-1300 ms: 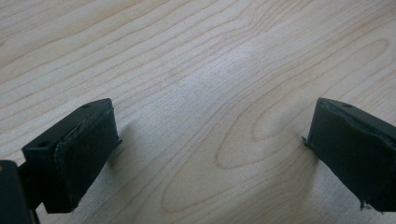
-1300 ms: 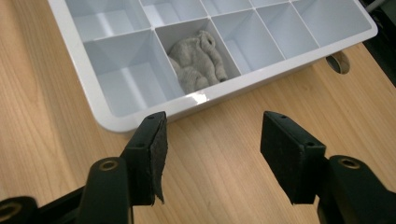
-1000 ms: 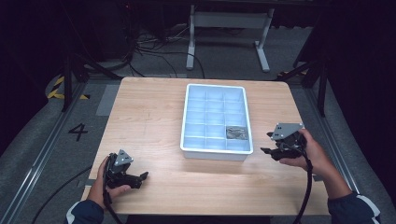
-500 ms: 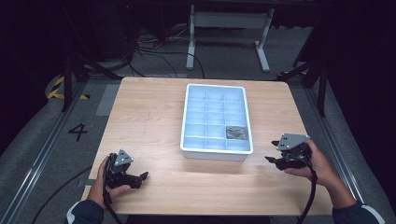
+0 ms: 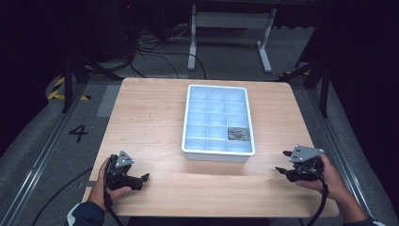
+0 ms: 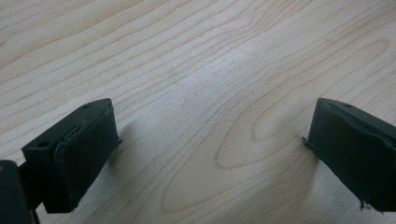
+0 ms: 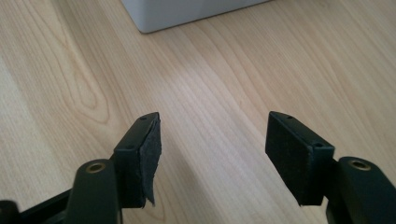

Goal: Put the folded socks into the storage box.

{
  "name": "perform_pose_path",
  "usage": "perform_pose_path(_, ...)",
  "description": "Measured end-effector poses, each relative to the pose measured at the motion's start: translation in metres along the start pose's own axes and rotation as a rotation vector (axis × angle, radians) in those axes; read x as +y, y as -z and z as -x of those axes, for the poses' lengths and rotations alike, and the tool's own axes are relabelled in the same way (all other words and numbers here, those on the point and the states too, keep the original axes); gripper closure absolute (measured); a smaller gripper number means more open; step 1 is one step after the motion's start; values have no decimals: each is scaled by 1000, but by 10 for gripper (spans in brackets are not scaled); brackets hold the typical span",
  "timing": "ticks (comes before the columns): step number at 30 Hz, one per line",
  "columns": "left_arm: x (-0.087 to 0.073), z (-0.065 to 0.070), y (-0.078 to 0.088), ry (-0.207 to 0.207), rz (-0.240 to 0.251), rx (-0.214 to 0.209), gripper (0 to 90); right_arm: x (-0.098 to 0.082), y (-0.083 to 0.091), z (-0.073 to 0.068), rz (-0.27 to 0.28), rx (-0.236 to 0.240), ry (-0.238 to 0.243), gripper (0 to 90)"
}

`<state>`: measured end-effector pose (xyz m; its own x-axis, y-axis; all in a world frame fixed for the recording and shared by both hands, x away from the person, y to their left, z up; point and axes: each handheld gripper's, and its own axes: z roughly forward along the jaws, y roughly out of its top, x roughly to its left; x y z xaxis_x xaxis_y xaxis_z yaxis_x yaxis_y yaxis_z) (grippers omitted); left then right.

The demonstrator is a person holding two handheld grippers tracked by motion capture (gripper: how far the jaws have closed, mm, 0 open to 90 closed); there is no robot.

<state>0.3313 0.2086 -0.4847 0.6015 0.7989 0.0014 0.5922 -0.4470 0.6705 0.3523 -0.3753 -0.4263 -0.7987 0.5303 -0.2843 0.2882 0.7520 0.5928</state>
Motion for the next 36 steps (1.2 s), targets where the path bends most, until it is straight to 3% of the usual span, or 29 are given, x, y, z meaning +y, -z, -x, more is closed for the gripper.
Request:
perform_pose_path(3, 0, 0, 0, 0, 0, 0, 21, -12, -2, -1, 22, 37, -43, 365)
perform_pose_path(7, 0, 0, 0, -1, 0, 0, 20, -26, -6, -2, 23, 45, -77, 361)
perform_pose_path(19, 0, 0, 0, 0, 0, 0, 20, -66, -7, -6, 71, 47, -217, 298)
perform_pose_path(25, 0, 0, 0, 0, 0, 0, 21, -83, -7, -5, 141, 58, -320, 254)
perform_pose_path(27, 0, 0, 0, 0, 0, 0, 21, -86, -7, -4, 142, 53, -351, 222)
perform_pose_path(36, 0, 0, 0, -1, 0, 1, 20, -86, -7, -4, 131, 40, -373, 199)
